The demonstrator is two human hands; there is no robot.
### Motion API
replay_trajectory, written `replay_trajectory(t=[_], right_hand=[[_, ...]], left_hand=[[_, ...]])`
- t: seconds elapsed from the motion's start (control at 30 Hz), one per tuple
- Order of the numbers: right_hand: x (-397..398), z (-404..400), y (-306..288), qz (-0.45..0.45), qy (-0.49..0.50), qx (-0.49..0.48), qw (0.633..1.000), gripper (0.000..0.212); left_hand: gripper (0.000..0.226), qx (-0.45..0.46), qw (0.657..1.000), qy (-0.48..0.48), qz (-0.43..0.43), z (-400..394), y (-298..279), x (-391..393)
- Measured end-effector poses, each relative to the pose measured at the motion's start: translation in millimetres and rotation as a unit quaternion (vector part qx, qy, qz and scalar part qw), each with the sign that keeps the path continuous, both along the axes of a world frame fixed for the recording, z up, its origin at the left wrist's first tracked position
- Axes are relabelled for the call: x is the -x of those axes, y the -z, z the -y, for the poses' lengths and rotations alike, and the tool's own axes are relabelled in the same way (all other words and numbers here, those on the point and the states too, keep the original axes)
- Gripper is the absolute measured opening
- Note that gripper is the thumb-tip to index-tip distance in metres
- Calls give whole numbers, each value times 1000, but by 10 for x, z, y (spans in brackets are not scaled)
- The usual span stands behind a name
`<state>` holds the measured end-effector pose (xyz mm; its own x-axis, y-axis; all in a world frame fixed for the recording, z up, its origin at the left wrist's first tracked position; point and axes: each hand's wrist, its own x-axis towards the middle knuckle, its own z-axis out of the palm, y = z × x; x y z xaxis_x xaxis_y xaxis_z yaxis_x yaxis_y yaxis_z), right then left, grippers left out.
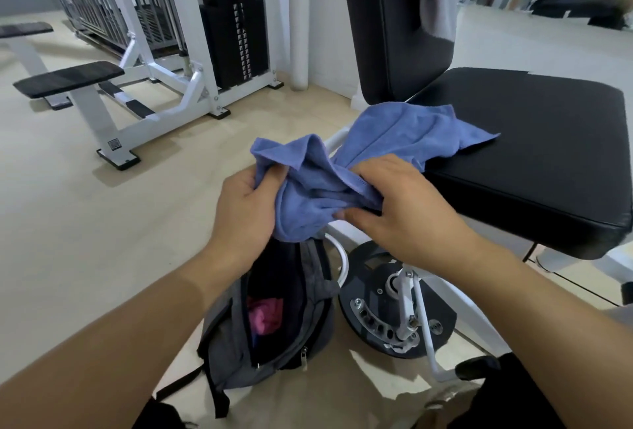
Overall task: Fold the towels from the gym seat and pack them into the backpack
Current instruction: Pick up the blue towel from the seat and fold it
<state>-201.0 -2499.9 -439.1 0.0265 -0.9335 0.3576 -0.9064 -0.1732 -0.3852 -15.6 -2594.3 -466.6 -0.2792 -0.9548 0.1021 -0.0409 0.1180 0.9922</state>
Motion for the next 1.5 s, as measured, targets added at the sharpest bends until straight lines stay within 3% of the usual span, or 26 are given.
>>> replay_trajectory(t=[0.1,0.2,0.3,0.37,0.43,0.47,0.53,0.6,0.7,0.8,0.9,0.93,1.0,1.07,1.13,1.2,1.33,1.43,1.5], right_hand=[[-4,47,0,-3,3,-18,1000,25],[-79,44,-27,13,-15,-26,999,29],[-235,6,-39,105,-69,-76,989,21],[-337,-6,-28,138,-106,-94,980,25],[-390,13,-2,167,-114,-98,974,21],[-407,27,16,176,-109,-108,972,17],[-448,48,57,166,-104,-167,966,7],[-524,52,111,110,-115,-250,955,7],[-605,60,168,45,-101,-298,948,9],[-625,105,170,105,-57,-287,950,20],[-704,115,167,229,-69,-298,924,26],[-726,116,184,216,-75,-275,934,23],[-746,122,242,106,-71,-218,968,24],[-748,141,297,-1,-50,-200,979,51],[-748,164,340,11,-42,-223,974,75],[-767,174,361,48,-57,-238,968,84],[-915,121,386,50,-75,-231,969,71],[-1039,81,391,84,-57,-207,973,30],[-1033,100,379,156,-42,-188,969,14]], left_hand=[[22,18,999,5,43,103,68,-112],[58,69,990,81,88,154,64,-255],[50,99,974,179,98,126,17,-380],[52,100,973,181,100,100,1,-416],[41,87,984,131,78,47,-32,-411],[30,67,993,80,48,30,-62,-405],[30,10,998,-51,-36,59,-131,-422],[27,-50,979,-154,-123,176,-167,-501],[28,-77,953,-245,-159,344,-153,-679],[30,-65,936,-308,-160,470,-154,-870],[32,-66,925,-335,-166,581,-172,-1052],[28,-64,925,-338,-162,576,-185,-1072],[24,-62,927,-338,-150,520,-200,-1056],[24,-55,942,-302,-135,447,-194,-987],[24,-40,960,-249,-118,377,-166,-928],[23,-33,974,-195,-109,306,-156,-868],[15,-48,984,-122,-121,188,-186,-737],[5,-74,988,-106,-84,181,-156,-732],[33,-38,993,-114,-5,218,-98,-800]])
